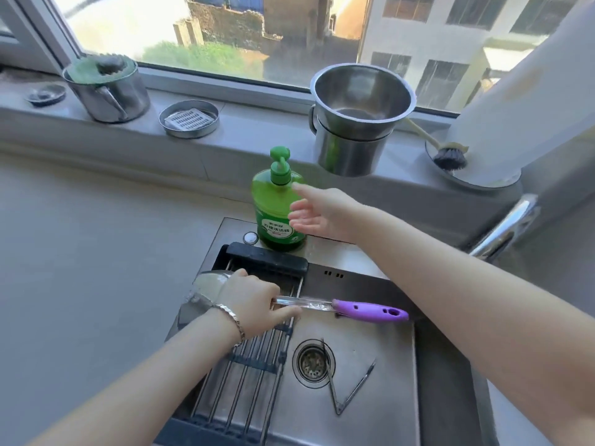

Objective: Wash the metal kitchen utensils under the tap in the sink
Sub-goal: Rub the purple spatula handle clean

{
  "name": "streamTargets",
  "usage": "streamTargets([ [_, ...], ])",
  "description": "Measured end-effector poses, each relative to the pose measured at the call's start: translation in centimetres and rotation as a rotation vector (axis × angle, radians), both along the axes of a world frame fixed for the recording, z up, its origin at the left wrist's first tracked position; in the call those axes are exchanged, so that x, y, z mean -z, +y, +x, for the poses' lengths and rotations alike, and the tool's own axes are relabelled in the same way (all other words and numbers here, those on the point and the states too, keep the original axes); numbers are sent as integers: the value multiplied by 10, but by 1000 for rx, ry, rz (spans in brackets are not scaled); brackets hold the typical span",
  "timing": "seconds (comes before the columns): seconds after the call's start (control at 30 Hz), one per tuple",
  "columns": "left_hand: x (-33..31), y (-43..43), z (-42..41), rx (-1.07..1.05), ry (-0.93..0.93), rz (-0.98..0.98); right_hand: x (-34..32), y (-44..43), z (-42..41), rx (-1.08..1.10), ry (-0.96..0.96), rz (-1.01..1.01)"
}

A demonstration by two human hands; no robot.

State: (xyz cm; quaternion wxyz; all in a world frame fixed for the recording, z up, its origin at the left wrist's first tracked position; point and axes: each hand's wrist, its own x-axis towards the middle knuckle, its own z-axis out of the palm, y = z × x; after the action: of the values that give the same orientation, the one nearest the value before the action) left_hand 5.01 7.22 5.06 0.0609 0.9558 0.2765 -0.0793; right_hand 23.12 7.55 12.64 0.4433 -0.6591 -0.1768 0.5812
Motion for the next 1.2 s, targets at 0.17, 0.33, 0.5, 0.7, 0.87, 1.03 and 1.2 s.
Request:
streamTargets([
  [0.17, 2, 15, -2, 49, 12, -15, -17, 60, 0, 98, 217, -43],
  [0.33, 6, 23, -3, 79, 24, -38, -23, 79, 3, 144, 292, -51],
  [0.5, 13, 25, -1, 88, 60, -47, -22, 81, 4, 167, 327, -77],
  [0.7, 12, 29, 0, 70, 86, -72, -21, 85, 1, 198, 382, -92],
  [0.87, 2, 23, -3, 29, 57, -65, -24, 81, 2, 192, 378, -132],
  [1.03, -13, 14, -11, -14, 63, -72, -24, 41, -8, 275, 417, -35],
  [1.2, -24, -4, -20, -45, 122, -82, -17, -63, -22, 497, 283, 161],
])
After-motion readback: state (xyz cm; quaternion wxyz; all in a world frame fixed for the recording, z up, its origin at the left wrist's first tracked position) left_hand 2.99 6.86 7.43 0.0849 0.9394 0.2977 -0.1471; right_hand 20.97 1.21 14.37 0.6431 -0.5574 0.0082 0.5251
